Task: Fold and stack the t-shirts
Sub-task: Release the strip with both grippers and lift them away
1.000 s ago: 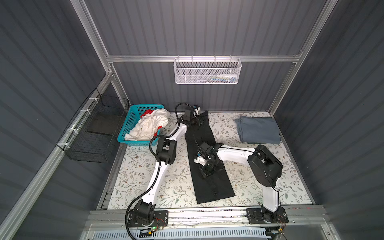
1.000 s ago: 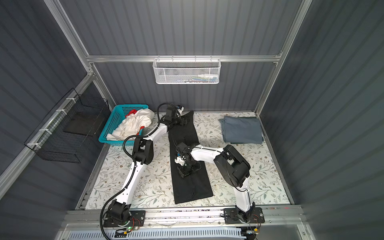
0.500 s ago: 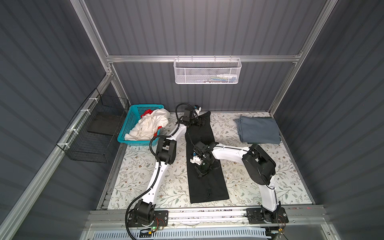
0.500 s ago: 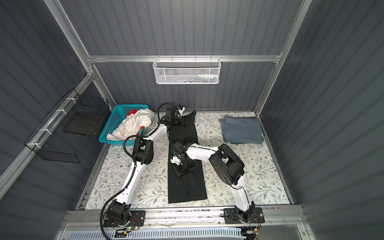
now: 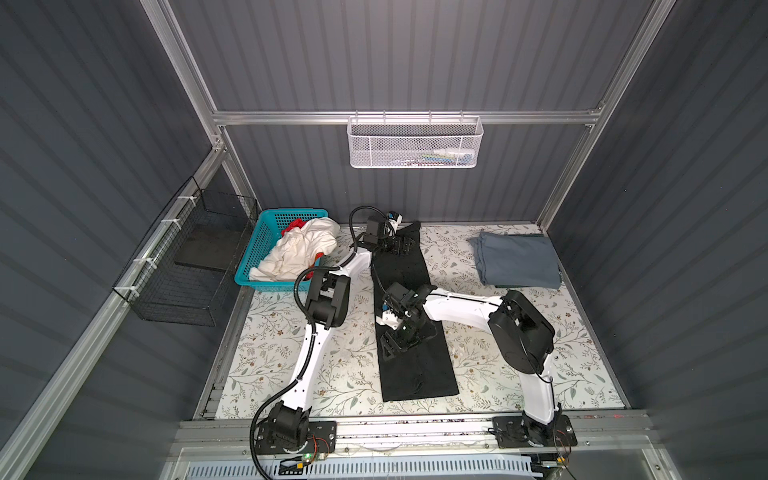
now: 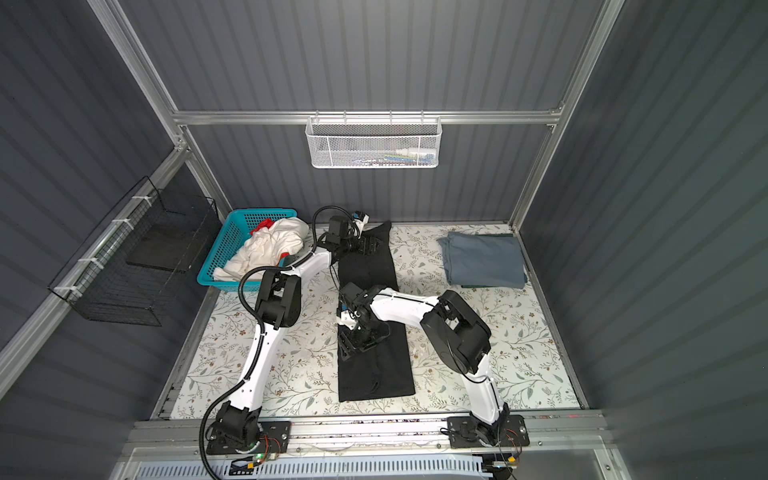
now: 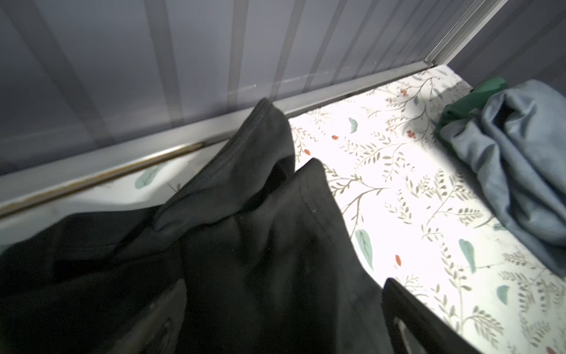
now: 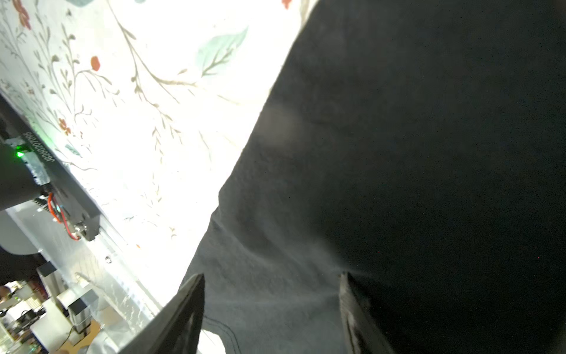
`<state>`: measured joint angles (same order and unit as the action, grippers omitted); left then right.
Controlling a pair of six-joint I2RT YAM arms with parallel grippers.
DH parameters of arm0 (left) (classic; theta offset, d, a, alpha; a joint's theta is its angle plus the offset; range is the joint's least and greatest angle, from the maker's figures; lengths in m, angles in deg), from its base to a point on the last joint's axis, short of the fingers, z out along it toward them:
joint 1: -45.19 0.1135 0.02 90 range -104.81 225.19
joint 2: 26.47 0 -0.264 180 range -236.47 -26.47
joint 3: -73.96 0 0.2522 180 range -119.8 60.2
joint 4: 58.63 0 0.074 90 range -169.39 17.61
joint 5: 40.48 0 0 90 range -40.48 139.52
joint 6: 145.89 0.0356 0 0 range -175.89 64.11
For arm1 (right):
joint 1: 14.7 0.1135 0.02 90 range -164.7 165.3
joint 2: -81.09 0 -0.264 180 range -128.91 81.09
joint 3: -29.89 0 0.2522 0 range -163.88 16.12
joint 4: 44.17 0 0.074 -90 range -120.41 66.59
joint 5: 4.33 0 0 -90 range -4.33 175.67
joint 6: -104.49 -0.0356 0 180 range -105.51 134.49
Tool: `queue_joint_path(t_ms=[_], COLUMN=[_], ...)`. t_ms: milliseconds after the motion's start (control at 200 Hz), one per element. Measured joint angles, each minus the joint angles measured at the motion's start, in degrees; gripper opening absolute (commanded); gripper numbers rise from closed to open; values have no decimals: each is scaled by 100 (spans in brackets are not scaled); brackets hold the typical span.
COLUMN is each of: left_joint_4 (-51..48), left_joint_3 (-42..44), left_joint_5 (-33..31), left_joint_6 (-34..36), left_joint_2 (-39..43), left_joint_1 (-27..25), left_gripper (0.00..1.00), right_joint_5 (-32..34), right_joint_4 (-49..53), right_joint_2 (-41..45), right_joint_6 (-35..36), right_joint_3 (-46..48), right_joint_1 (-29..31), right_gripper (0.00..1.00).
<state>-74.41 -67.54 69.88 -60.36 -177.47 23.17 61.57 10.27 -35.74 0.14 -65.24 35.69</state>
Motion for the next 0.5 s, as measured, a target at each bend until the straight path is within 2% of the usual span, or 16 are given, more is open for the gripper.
queue_joint_path(t_ms=[285,500], left_joint_4=[216,232], left_joint_3=[214,-37], left_joint_5=[-83,-81], left_joint_6=[160,286], left_joint_2=[793,1165], left_joint_1=[0,0], left_gripper=[100,100], right_joint_5=[354,555], right_joint_4=[-197,-387], right_joint_2=[153,326], right_joint_6=[-66,-61], right_joint_3=[175,382], right_joint_1=[0,0], right_gripper=[74,79])
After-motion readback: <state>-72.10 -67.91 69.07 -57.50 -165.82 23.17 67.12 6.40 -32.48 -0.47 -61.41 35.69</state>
